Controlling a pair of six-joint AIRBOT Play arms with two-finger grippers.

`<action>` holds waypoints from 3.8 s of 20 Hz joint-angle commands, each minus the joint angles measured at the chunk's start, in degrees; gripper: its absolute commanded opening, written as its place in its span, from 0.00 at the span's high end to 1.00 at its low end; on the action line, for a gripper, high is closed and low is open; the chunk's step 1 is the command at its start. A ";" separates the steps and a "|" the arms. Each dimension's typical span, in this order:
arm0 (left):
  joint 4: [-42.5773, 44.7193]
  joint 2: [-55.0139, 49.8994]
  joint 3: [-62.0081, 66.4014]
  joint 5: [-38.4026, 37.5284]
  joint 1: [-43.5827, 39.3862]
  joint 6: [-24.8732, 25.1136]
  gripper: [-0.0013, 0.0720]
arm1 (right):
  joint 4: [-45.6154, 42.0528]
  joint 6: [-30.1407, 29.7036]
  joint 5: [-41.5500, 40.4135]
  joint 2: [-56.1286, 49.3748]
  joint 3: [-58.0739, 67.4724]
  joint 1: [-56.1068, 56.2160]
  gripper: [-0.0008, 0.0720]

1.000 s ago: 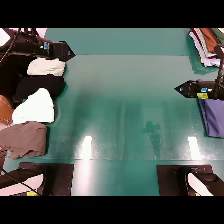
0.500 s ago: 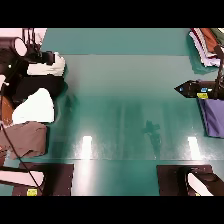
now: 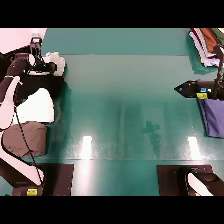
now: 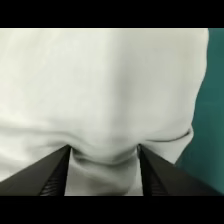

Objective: Fold the shirts.

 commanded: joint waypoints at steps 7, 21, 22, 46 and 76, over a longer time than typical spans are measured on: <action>-0.07 -0.22 12.81 -13.86 0.13 0.31 0.95 | -0.04 0.00 -0.68 0.04 0.42 0.22 0.96; 0.20 36.72 17.99 -38.18 -28.83 1.51 0.95 | -0.02 -1.33 -1.16 0.02 28.30 -4.63 0.96; 0.15 36.28 14.73 -38.29 -32.63 0.63 0.95 | 0.04 -1.33 -0.50 0.04 29.09 -4.61 0.96; -30.88 20.72 -28.76 -20.06 -8.13 4.74 0.25 | 0.07 -1.29 7.08 0.02 31.10 -4.59 0.96; -29.59 19.19 -13.62 -24.92 -8.41 7.91 0.95 | 18.82 -0.11 -12.70 -28.04 -15.02 20.57 0.39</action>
